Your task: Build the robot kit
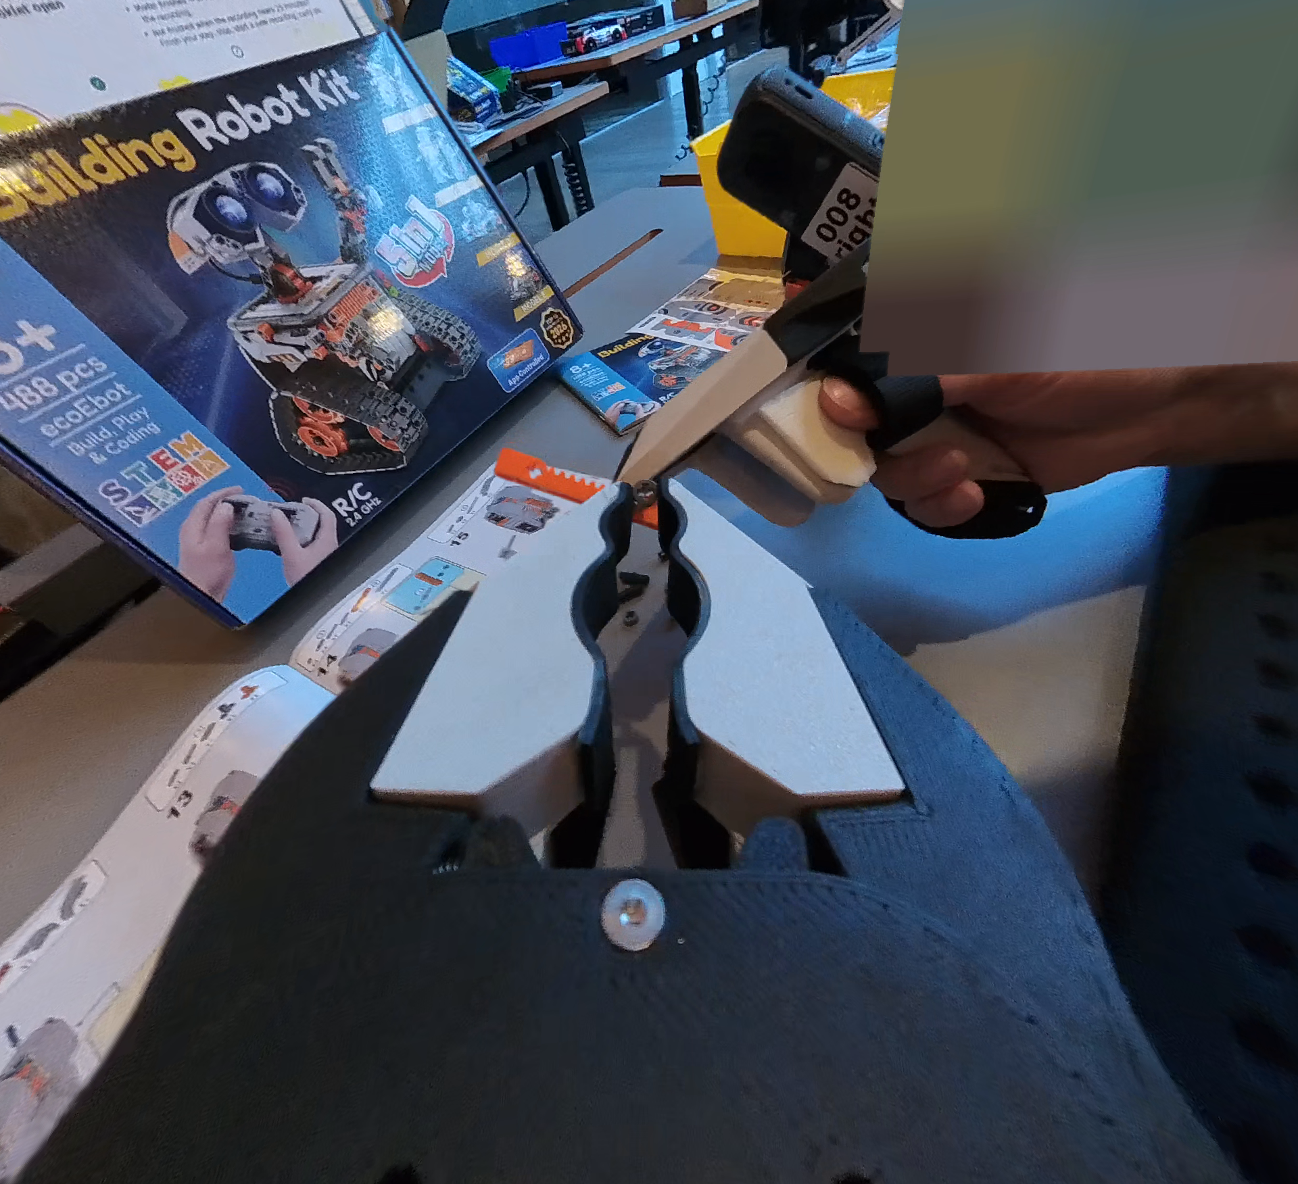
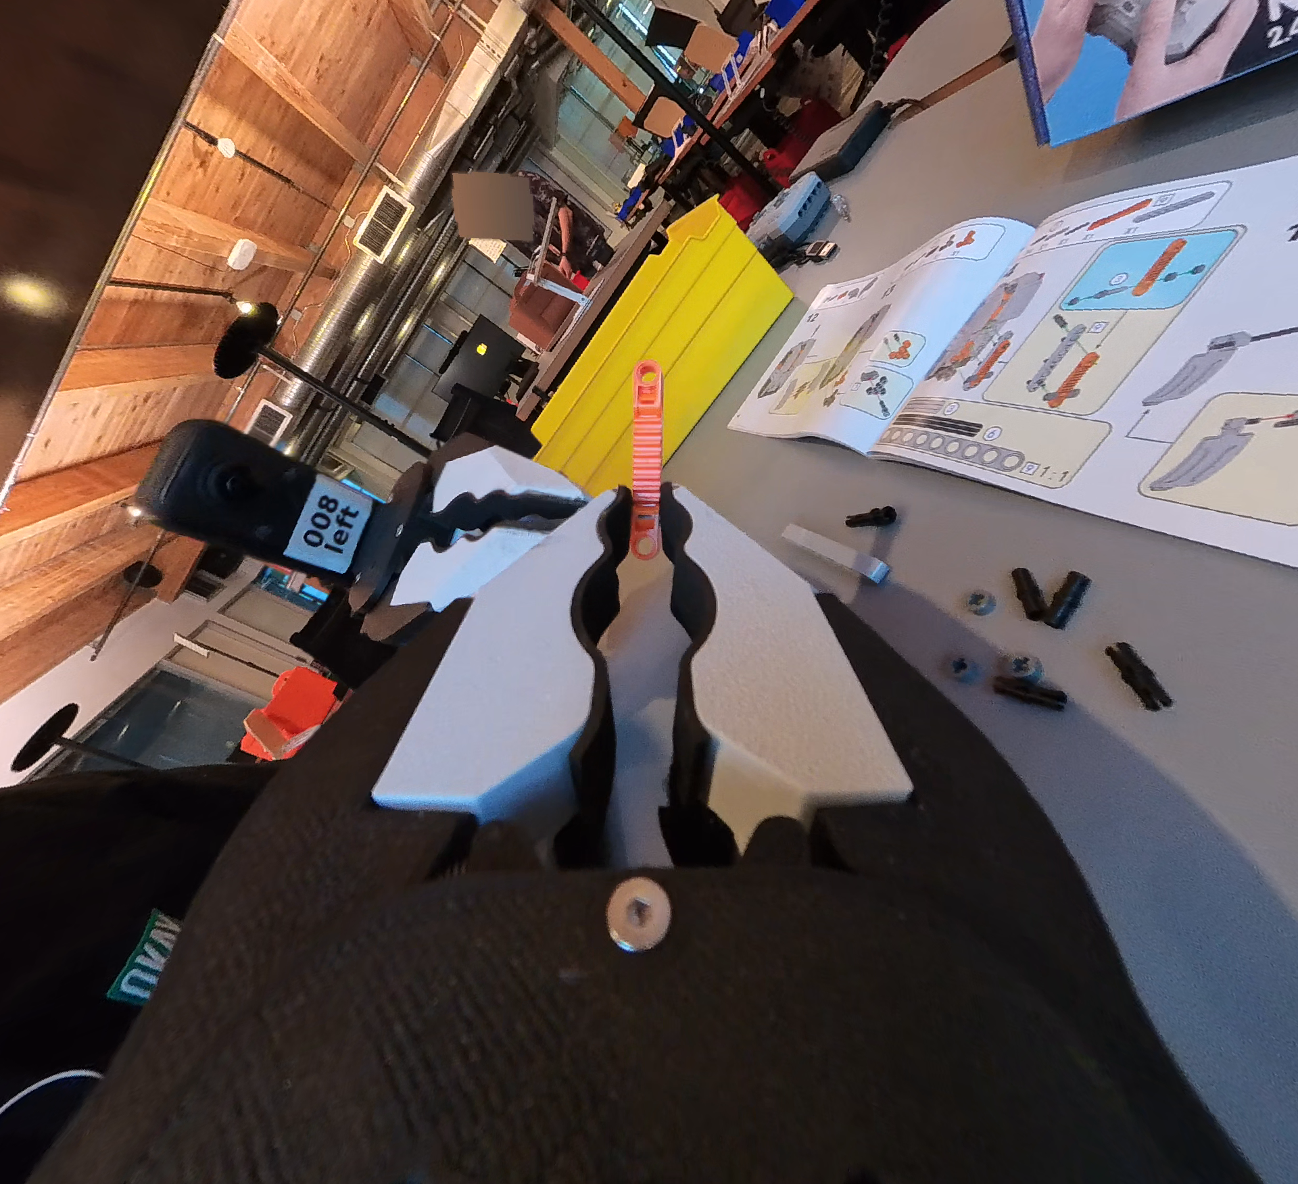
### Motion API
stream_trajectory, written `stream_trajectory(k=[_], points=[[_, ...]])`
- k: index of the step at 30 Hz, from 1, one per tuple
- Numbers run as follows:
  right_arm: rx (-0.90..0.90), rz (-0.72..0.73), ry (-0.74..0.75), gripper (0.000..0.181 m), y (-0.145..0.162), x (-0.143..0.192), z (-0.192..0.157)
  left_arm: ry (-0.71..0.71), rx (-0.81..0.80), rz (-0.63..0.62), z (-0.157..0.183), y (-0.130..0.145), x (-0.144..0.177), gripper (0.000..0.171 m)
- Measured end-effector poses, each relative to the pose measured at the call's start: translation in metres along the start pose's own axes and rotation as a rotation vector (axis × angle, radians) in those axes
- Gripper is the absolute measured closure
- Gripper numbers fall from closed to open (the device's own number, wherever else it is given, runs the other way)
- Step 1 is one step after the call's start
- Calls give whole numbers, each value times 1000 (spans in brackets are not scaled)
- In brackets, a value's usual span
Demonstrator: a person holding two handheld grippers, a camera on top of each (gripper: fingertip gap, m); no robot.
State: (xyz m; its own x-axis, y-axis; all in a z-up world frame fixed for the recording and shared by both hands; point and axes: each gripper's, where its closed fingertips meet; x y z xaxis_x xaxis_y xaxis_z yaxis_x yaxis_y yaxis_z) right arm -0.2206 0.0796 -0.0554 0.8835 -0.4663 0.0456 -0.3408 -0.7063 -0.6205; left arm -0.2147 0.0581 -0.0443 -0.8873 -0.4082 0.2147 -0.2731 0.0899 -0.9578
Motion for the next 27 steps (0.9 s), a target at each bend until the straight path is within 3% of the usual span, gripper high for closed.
stream_trajectory(k=[14, 27], points=[[-56, -105, -25, 176, 12, -2, 5, -29, -207, -113, 5, 14, -1, 168], [-101, -237, -5, 176, 27, -1, 14, 60, -200, -173, 13, 28, -3, 168]])
Point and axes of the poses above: each gripper's, where its closed fingertips meet, x back along the fingers, y out of its underside, z = x × y across the jaws, and after that the axes turned 3 degrees about y, right-handed
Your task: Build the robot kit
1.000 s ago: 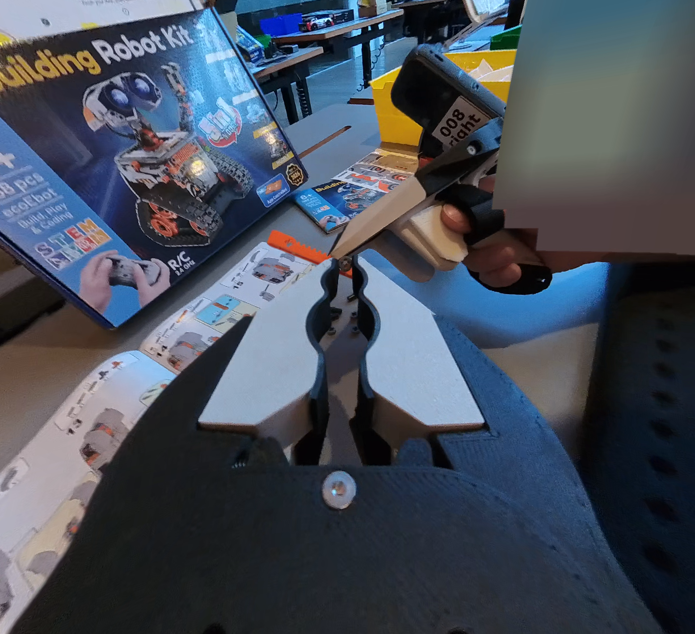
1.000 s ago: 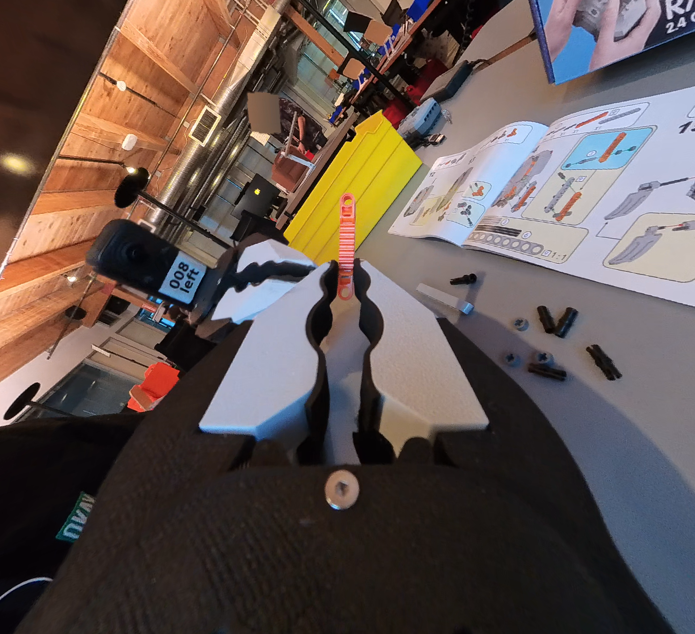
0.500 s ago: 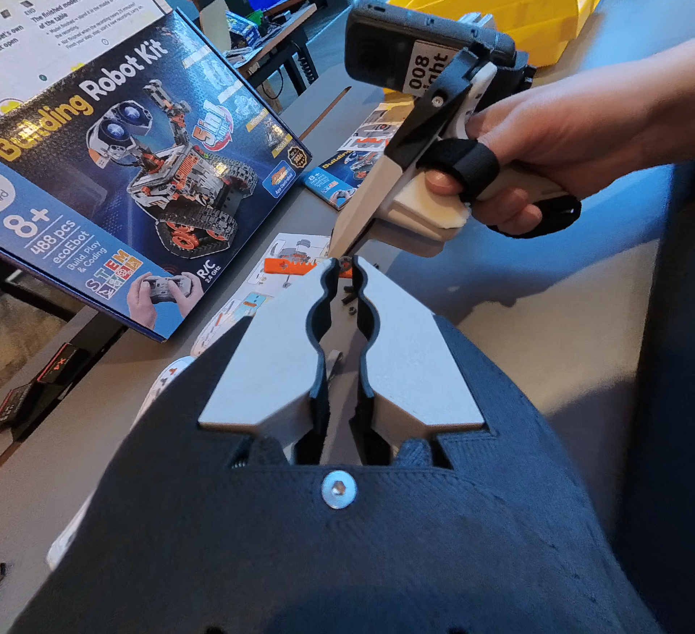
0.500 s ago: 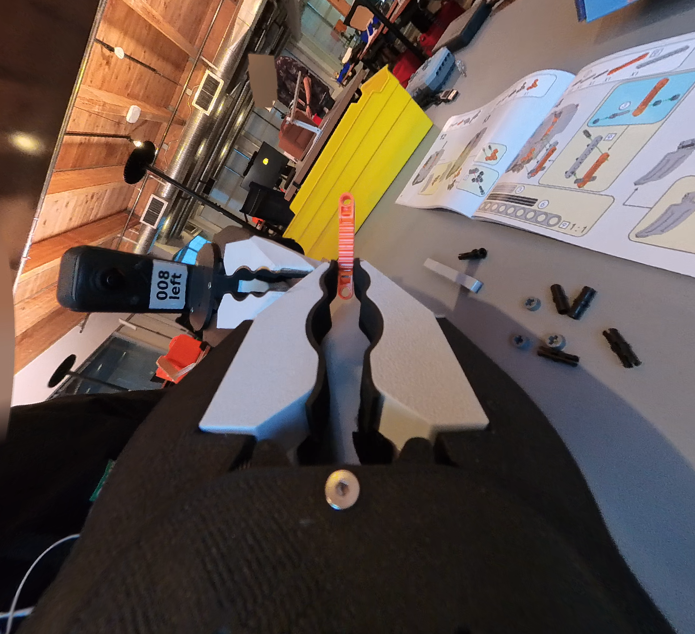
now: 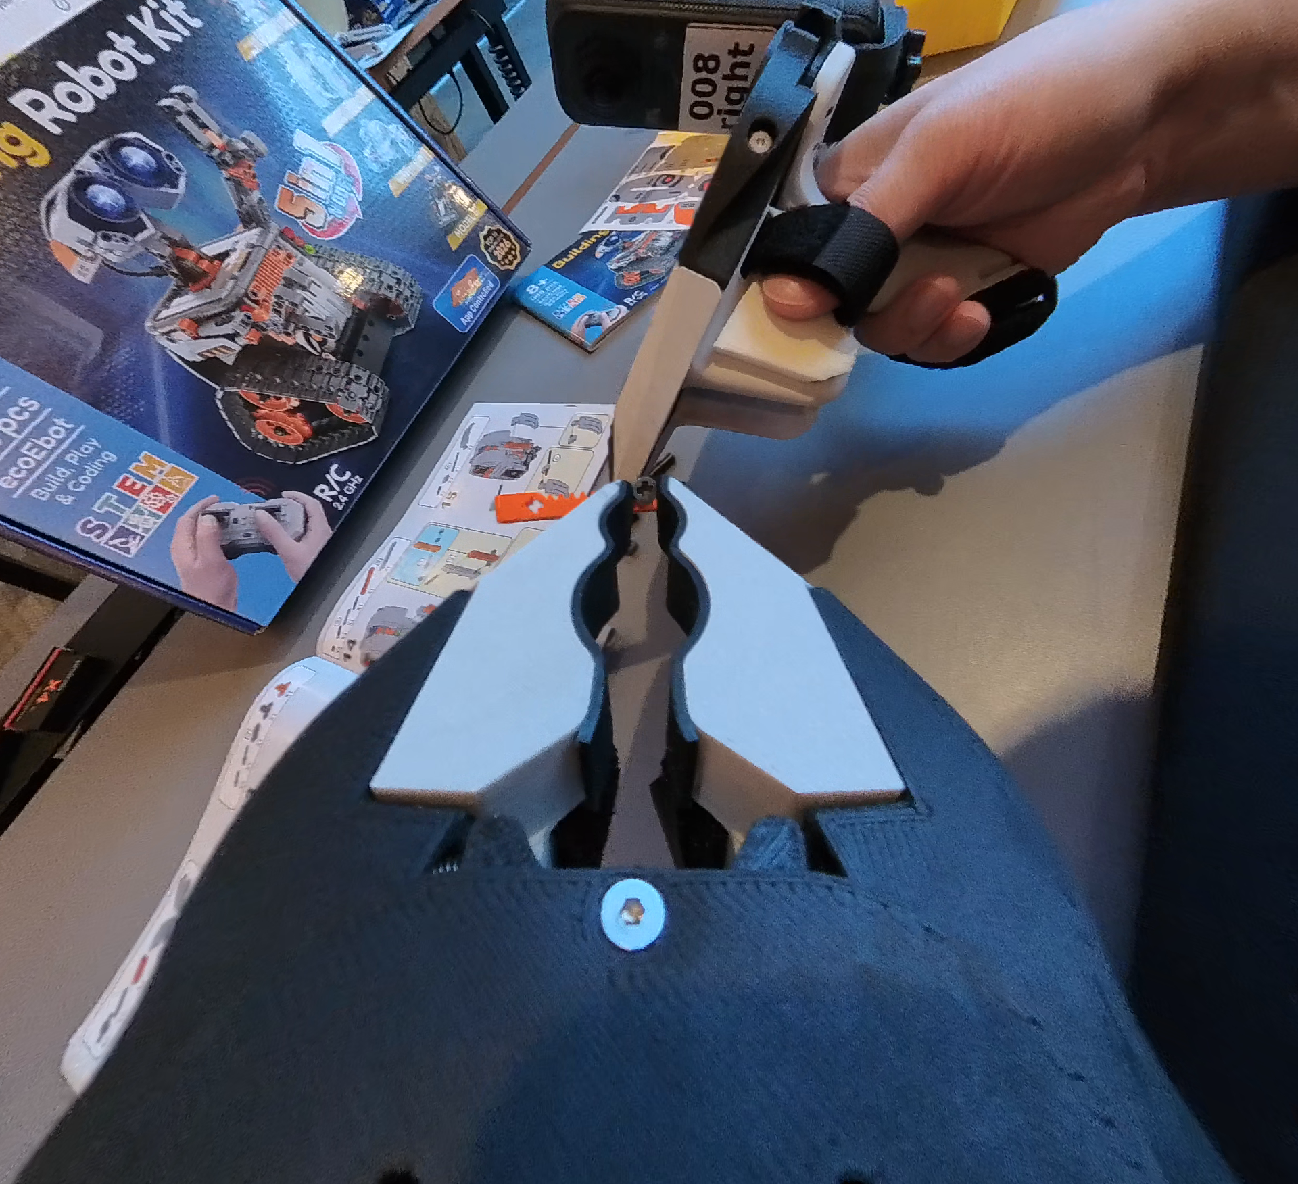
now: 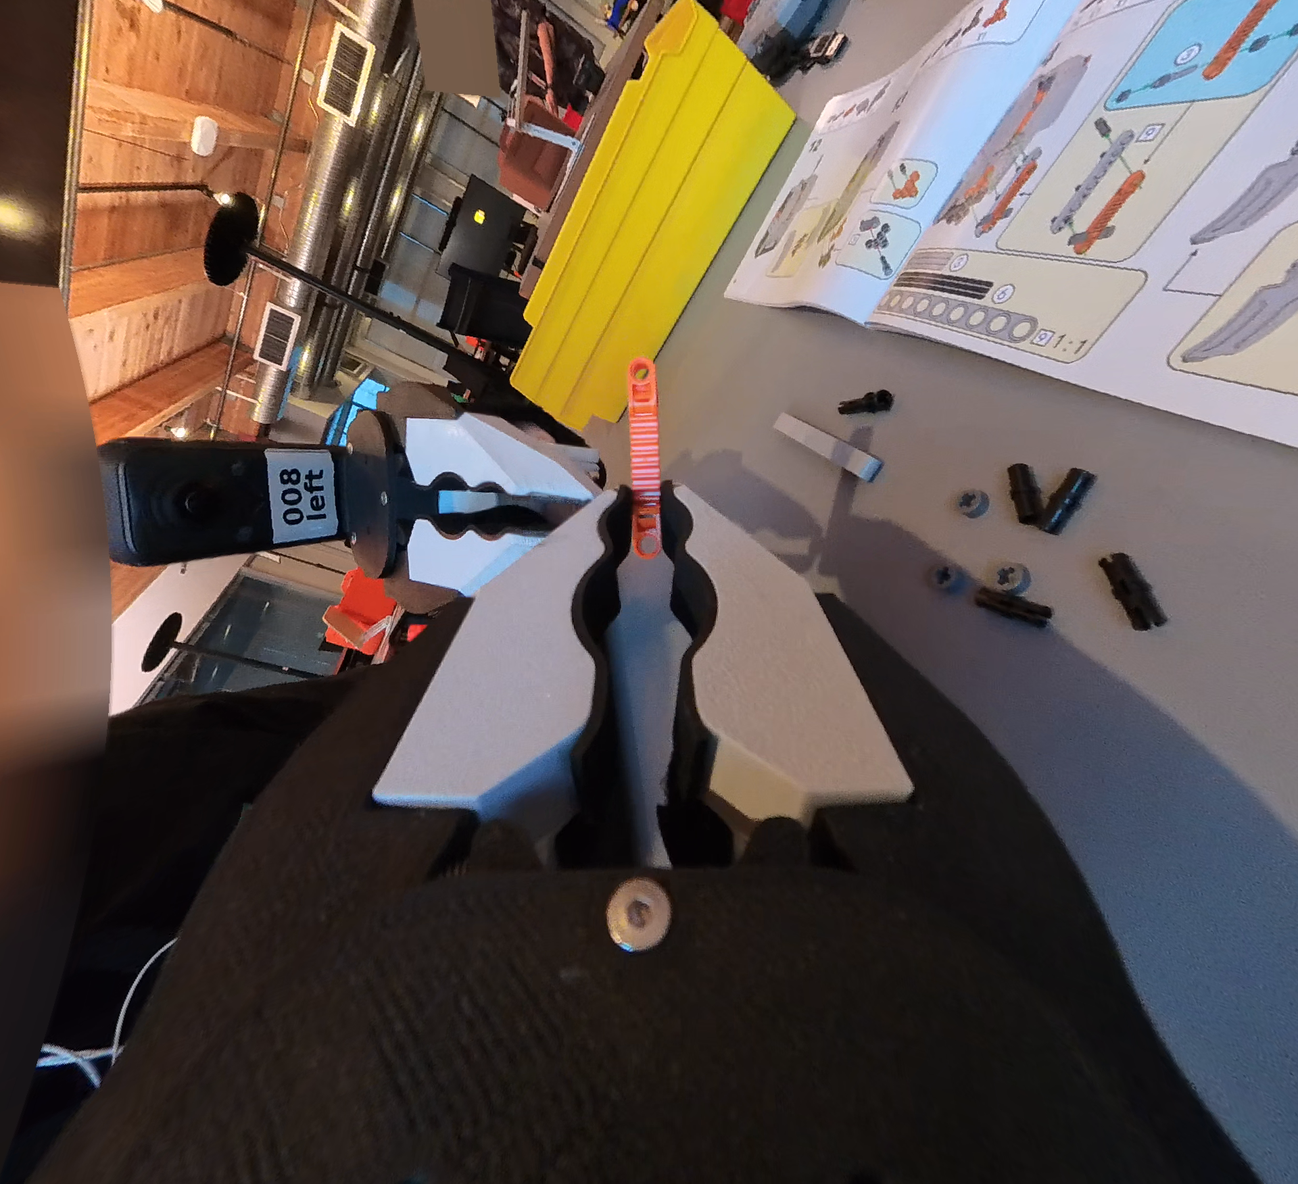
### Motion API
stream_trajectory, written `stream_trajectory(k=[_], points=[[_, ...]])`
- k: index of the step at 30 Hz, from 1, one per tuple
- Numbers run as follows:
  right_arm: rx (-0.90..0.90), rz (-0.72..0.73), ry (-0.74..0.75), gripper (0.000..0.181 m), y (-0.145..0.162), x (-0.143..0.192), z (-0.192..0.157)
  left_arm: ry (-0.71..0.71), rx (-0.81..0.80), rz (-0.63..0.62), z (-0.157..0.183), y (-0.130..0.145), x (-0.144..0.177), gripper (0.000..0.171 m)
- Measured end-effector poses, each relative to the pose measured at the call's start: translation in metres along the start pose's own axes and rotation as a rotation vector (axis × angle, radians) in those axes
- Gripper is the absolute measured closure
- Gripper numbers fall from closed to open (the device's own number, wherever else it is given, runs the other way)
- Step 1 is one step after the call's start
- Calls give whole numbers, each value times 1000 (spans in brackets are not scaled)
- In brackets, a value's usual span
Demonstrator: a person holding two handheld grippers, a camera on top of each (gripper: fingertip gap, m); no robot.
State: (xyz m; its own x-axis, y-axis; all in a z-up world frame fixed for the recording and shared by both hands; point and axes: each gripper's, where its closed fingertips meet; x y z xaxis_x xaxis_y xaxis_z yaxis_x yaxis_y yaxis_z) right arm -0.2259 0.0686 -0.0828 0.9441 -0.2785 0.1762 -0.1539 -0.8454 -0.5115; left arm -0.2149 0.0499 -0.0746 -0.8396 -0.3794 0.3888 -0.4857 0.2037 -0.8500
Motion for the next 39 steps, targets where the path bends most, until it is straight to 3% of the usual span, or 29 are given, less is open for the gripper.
stream_trajectory(k=[5, 13, 23, 26, 39], points=[[-14, -15, -13, 177, 2, -1, -1, 55, 57, 8, 2, 2, 1, 168], [-56, -31, 42, 175, 8, -3, 10, 39, -3, -64, 5, 12, -4, 168], [-88, -47, -116, 173, 6, -4, -4, 48, 46, -1, 3, 1, 4, 168], [-101, -43, -173, 157, 3, -3, -12, 36, 46, -13, 0, 4, 7, 168], [-4, -102, -135, 163, 10, -4, -12, 50, 63, 9, 2, 0, 7, 168]])
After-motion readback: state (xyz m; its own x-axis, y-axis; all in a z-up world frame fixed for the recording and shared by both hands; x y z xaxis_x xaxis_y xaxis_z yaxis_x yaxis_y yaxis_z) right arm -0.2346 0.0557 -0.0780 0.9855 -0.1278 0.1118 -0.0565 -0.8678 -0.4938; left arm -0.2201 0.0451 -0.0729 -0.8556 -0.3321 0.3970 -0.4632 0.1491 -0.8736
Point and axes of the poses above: each gripper's, where its closed fingertips meet, x back along the fingers, y out of its underside, z = x × y across the jaws, and after that the axes turned 3 degrees about y, right-handed
